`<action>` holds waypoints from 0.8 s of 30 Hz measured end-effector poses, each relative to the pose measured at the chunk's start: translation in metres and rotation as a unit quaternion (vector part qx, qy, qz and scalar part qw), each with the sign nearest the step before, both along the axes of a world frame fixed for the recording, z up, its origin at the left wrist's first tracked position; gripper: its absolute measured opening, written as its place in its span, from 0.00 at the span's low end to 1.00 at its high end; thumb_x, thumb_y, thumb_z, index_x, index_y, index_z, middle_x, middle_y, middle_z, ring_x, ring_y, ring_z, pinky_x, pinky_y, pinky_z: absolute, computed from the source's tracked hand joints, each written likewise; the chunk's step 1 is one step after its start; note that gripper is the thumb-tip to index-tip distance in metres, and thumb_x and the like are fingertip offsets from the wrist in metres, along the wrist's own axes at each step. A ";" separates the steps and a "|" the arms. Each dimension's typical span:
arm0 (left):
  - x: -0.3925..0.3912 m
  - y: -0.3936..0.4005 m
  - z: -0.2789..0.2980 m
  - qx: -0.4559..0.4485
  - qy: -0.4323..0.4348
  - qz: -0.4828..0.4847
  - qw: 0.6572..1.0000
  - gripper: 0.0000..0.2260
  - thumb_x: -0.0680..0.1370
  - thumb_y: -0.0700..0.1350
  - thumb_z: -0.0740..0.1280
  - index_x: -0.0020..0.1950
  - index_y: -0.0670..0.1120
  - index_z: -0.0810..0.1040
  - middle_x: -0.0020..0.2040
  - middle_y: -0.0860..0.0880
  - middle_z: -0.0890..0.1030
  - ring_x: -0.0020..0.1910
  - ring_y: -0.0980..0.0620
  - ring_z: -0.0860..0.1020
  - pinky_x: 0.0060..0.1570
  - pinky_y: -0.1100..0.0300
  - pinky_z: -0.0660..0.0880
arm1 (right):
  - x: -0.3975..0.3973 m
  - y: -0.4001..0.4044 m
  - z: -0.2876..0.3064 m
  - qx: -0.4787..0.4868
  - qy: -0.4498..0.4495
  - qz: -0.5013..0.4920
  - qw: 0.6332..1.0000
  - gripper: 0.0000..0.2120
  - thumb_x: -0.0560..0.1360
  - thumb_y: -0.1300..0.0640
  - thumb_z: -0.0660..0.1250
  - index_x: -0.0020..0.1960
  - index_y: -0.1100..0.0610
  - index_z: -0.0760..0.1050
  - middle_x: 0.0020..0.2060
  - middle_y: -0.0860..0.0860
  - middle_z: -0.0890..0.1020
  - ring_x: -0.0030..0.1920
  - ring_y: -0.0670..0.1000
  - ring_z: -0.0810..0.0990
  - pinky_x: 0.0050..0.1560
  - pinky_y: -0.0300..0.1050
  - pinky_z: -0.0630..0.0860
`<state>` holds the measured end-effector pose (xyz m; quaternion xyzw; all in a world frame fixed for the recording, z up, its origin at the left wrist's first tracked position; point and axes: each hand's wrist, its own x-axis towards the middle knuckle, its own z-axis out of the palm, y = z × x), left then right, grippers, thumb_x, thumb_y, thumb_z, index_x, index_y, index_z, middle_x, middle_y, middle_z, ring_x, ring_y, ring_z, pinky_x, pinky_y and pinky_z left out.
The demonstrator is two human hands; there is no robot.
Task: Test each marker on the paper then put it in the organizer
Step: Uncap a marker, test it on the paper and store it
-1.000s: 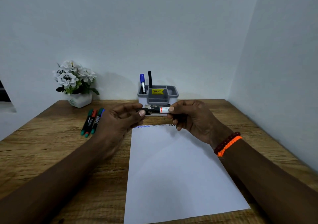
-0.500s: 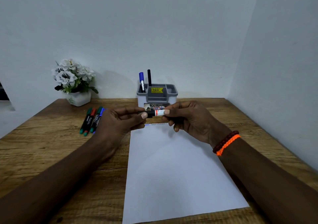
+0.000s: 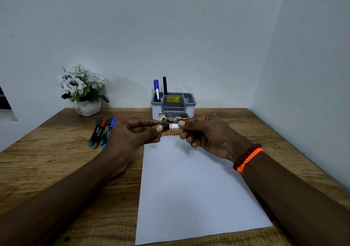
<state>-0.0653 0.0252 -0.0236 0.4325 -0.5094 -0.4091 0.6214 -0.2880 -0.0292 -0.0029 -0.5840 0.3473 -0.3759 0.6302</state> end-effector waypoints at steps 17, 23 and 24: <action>0.001 -0.005 0.004 -0.008 0.007 0.005 1.000 0.13 0.78 0.46 0.71 0.58 0.40 0.84 0.49 0.38 0.86 0.48 0.38 0.84 0.50 0.46 0.83 | 0.027 0.027 0.016 -0.065 0.095 0.057 0.992 0.17 0.75 0.68 0.78 0.61 0.59 0.79 0.42 0.62 0.88 0.35 0.56 0.86 0.38 0.50 0.83; 0.014 -0.005 -0.004 -0.059 -0.397 0.133 0.906 0.01 0.77 0.48 0.74 0.48 0.53 0.85 0.40 0.60 0.82 0.43 0.68 0.78 0.38 0.76 0.71 | 0.017 0.019 0.023 -0.111 0.065 0.003 0.992 0.32 0.75 0.71 0.77 0.72 0.50 0.73 0.41 0.62 0.88 0.38 0.61 0.87 0.40 0.56 0.86; 0.015 -0.004 -0.005 -0.065 -0.444 0.127 0.884 0.02 0.76 0.47 0.74 0.48 0.53 0.85 0.40 0.62 0.81 0.45 0.70 0.76 0.38 0.77 0.70 | 0.017 0.016 0.026 -0.118 0.067 -0.020 0.991 0.31 0.74 0.72 0.77 0.71 0.51 0.74 0.40 0.63 0.88 0.36 0.61 0.87 0.40 0.57 0.86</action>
